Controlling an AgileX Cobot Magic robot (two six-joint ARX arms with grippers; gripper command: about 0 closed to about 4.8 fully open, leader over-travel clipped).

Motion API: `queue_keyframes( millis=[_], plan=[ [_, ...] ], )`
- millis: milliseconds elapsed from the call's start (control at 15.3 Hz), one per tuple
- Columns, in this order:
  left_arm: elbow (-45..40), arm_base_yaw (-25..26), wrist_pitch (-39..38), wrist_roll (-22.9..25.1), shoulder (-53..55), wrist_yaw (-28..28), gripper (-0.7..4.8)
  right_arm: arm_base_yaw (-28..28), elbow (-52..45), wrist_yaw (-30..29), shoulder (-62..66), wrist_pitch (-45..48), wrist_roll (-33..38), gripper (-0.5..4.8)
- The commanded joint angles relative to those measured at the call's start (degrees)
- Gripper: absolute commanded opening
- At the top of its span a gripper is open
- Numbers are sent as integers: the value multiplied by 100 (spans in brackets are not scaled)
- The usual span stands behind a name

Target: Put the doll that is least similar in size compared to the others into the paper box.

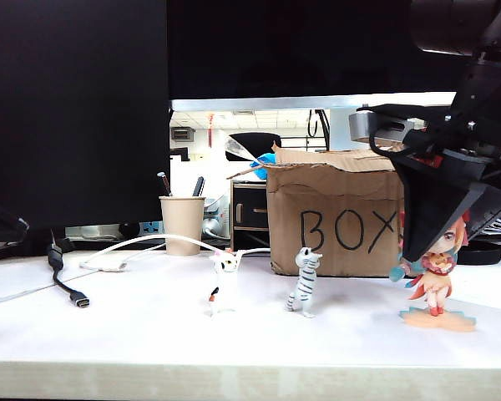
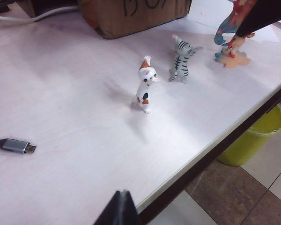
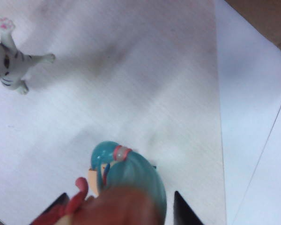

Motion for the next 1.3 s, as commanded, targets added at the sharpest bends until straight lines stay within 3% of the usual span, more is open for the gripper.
queue_keyframes(
  millis=[65, 130, 196, 326, 718, 1044, 1305],
  plan=[
    [13, -7, 72, 7, 4, 0, -5, 0, 11, 13, -17, 35, 15, 259],
    [13, -7, 72, 7, 4, 2, -5, 0, 11, 13, -17, 13, 13, 195],
    [13, -7, 72, 7, 4, 2, -5, 0, 11, 13, -17, 13, 13, 164],
    [13, -7, 72, 7, 4, 2, -5, 0, 17, 17, -20, 11, 0, 141],
    [13, -7, 72, 7, -4, 0, -5, 0, 326, 7, -525, -433, -2, 141],
    [13, -4, 72, 7, -11, 2, -5, 0, 1641, -11, -951, -929, 0, 142],
    [13, 13, 24, 7, -393, 2, -5, -7, 2184, 289, -949, -66, -2, 143]
  ],
)
